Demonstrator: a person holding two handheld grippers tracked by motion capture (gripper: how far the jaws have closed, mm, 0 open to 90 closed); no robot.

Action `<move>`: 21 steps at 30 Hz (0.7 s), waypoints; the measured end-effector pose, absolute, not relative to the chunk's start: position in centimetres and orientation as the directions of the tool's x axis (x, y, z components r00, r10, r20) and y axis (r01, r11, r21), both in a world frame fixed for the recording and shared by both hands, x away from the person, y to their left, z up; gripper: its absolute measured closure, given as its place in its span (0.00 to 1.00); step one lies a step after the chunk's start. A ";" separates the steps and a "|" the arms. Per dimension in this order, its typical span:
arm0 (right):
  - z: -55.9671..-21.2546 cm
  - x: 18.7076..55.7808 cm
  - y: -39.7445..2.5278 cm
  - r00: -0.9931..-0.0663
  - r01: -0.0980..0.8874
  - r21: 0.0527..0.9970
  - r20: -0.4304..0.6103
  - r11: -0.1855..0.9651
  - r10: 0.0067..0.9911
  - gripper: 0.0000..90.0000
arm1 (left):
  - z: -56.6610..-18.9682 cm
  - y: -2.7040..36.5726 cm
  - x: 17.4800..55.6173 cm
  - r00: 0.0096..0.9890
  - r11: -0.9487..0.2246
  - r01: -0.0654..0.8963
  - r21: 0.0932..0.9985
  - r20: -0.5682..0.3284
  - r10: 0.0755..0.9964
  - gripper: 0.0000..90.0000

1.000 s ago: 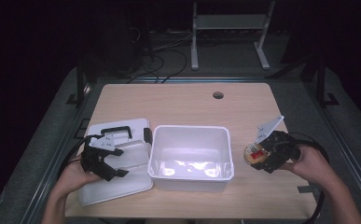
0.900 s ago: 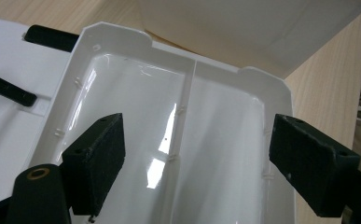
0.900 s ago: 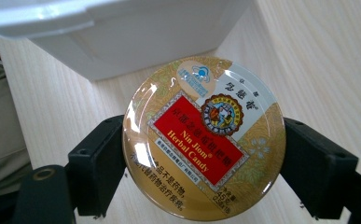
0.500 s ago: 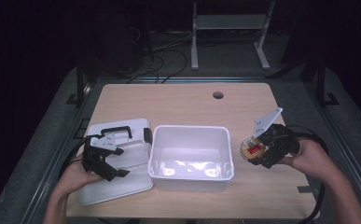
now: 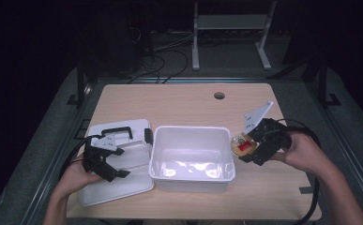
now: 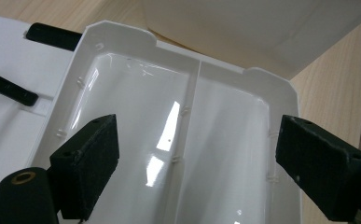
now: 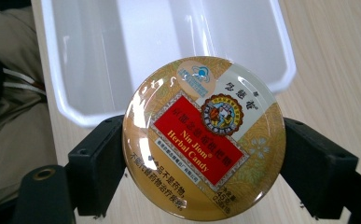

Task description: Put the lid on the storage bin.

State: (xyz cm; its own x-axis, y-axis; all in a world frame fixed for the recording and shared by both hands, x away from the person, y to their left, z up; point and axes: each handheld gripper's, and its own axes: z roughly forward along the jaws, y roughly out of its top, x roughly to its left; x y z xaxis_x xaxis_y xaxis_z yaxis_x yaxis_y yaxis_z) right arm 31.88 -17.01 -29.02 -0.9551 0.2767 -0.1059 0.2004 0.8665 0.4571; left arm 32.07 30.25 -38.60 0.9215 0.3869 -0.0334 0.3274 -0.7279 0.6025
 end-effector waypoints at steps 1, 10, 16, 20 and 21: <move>-29.0 31.9 -16.6 -0.957 0.196 0.456 -0.104 0.868 0.271 0.22 | -38.6 30.2 32.1 0.919 -0.720 0.332 0.609 -0.038 0.392 0.15; -29.8 32.8 -13.7 -0.970 0.163 0.431 -0.095 0.888 0.224 0.22 | -38.7 30.2 32.2 0.919 -0.725 0.335 0.602 -0.038 0.393 0.15; -30.3 33.4 -12.1 -0.976 0.152 0.418 -0.080 0.896 0.203 0.22 | -38.8 30.2 32.2 0.918 -0.727 0.338 0.598 -0.038 0.395 0.15; -30.9 33.8 -11.1 -0.980 0.144 0.392 -0.074 0.908 0.187 0.22 | -38.9 30.4 32.2 0.917 -0.722 0.340 0.603 -0.041 0.398 0.15; -31.0 33.8 -11.0 -0.980 0.145 0.387 -0.073 0.910 0.187 0.22 | -39.0 30.4 32.2 0.916 -0.721 0.342 0.602 -0.042 0.399 0.15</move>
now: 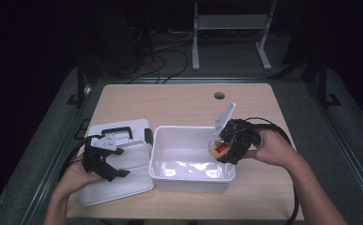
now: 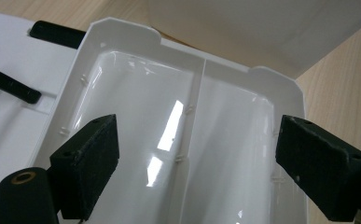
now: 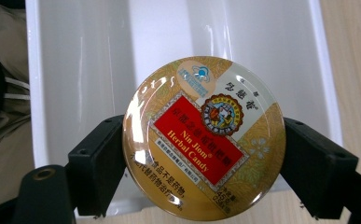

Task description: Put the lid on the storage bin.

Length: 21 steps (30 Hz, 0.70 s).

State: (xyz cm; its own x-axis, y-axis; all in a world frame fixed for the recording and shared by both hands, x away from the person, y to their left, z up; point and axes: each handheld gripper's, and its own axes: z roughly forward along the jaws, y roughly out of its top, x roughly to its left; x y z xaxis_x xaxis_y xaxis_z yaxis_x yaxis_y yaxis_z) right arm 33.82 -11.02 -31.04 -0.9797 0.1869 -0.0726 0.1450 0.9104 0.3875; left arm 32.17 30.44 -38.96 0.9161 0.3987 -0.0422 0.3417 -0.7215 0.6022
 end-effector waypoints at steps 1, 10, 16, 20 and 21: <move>-31.2 33.9 -10.8 -0.980 0.143 0.382 -0.072 0.913 0.184 0.22 | -39.0 30.5 32.2 0.915 -0.717 0.343 0.606 -0.044 0.401 0.15; -32.6 34.7 -9.5 -0.984 0.137 0.328 -0.064 0.935 0.166 0.22 | -39.0 30.5 32.2 0.914 -0.713 0.347 0.610 -0.048 0.403 0.15; -33.8 35.1 -8.8 -0.986 0.140 0.306 -0.041 0.942 0.159 0.22 | -39.1 30.7 32.2 0.915 -0.713 0.344 0.611 -0.049 0.401 0.15; -34.6 35.3 -8.4 -0.987 0.143 0.297 -0.028 0.944 0.158 0.22 | -39.1 30.7 32.1 0.912 -0.709 0.350 0.612 -0.051 0.407 0.14; -34.7 35.3 -8.4 -0.987 0.143 0.293 -0.026 0.945 0.158 0.22 | -39.1 30.7 32.1 0.911 -0.707 0.353 0.613 -0.052 0.409 0.14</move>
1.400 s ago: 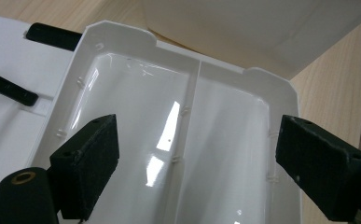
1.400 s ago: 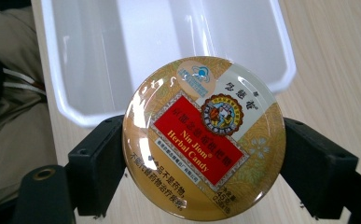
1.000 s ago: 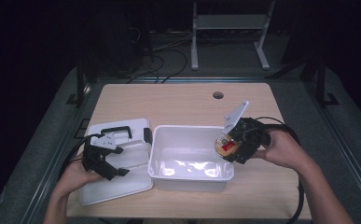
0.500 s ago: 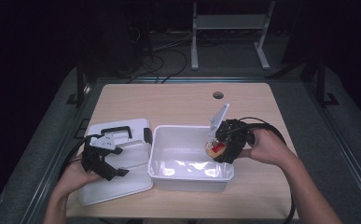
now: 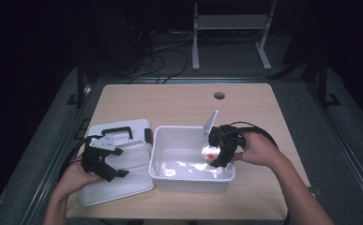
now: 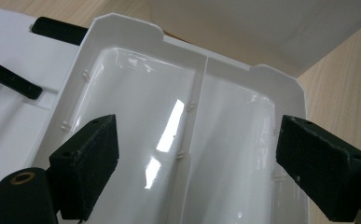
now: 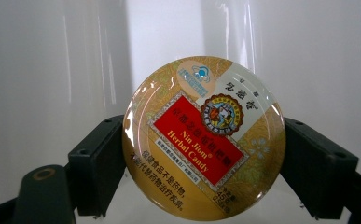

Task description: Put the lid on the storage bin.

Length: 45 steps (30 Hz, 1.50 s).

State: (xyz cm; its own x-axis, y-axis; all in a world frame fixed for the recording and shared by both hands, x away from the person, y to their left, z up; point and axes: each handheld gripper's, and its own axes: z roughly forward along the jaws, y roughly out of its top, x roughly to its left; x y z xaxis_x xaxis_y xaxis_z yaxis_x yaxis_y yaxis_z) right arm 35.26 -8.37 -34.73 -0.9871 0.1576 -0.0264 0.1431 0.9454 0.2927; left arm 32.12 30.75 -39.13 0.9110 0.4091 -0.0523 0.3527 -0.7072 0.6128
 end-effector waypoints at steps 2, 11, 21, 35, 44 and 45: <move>-35.0 35.3 -8.2 -0.987 0.143 0.283 -0.027 0.948 0.157 0.22 | -39.2 30.8 32.1 0.911 -0.707 0.353 0.612 -0.053 0.410 0.14; -35.6 35.6 -7.9 -0.986 0.154 0.269 -0.017 0.951 0.165 0.22 | -39.1 30.9 32.1 0.909 -0.705 0.355 0.614 -0.052 0.413 0.14; -36.0 35.7 -7.4 -0.984 0.168 0.245 -0.022 0.955 0.178 0.21 | -39.0 31.1 32.0 0.904 -0.694 0.361 0.623 -0.053 0.423 0.14; -34.8 35.6 -7.6 -0.981 0.179 0.289 -0.022 0.940 0.194 0.22 | -39.0 31.0 32.0 0.908 -0.698 0.355 0.622 -0.052 0.415 0.14; -32.7 34.8 -10.3 -0.971 0.201 0.377 -0.047 0.904 0.235 0.23 | -39.1 31.0 32.0 0.908 -0.699 0.358 0.619 -0.055 0.416 0.14; -32.5 34.6 -10.8 -0.967 0.213 0.386 -0.047 0.898 0.249 0.23 | -39.1 30.9 32.0 0.907 -0.698 0.359 0.620 -0.056 0.417 0.14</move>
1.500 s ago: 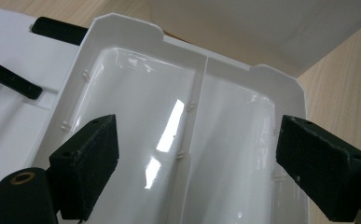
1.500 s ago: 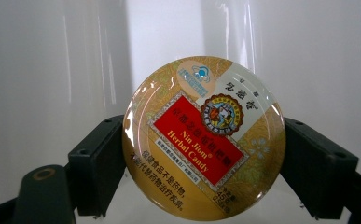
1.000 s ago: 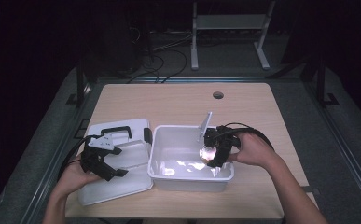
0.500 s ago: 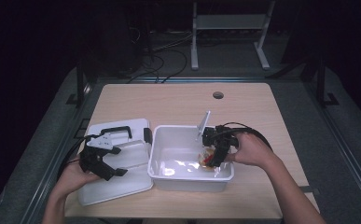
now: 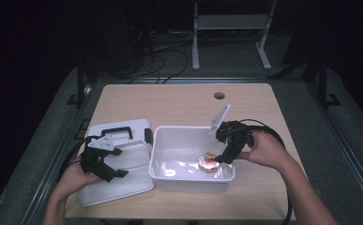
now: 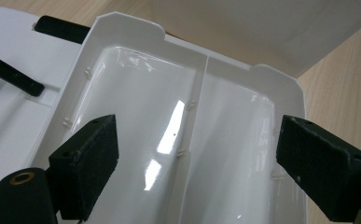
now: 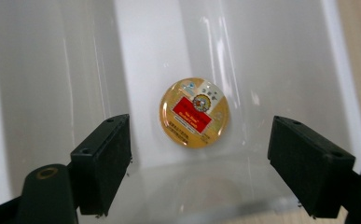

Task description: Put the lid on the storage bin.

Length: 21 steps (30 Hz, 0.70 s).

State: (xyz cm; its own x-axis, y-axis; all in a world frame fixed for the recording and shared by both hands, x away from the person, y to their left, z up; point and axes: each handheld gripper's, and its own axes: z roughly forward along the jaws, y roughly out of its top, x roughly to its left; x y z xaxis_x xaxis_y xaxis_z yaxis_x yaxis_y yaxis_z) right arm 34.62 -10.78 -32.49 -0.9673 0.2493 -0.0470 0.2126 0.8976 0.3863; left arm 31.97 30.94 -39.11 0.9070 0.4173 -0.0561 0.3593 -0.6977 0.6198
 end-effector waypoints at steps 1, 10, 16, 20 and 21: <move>-32.3 34.5 -11.1 -0.965 0.216 0.396 -0.049 0.893 0.256 0.23 | -39.1 30.9 32.0 0.908 -0.700 0.358 0.618 -0.055 0.416 0.14; -31.1 32.7 -15.3 -0.943 0.251 0.475 -0.076 0.843 0.324 0.24 | -39.2 30.9 31.9 0.909 -0.706 0.353 0.614 -0.049 0.413 0.14; -31.9 31.6 -18.3 -0.923 0.295 0.506 -0.068 0.810 0.378 0.26 | -39.3 30.8 31.8 0.912 -0.709 0.348 0.614 -0.048 0.407 0.14; -33.2 30.9 -20.0 -0.909 0.327 0.517 -0.056 0.791 0.413 0.26 | -39.2 30.8 31.8 0.912 -0.708 0.347 0.615 -0.044 0.409 0.14; -33.6 30.8 -20.4 -0.906 0.336 0.520 -0.050 0.786 0.420 0.26 | -39.2 30.8 31.8 0.913 -0.712 0.345 0.612 -0.042 0.406 0.14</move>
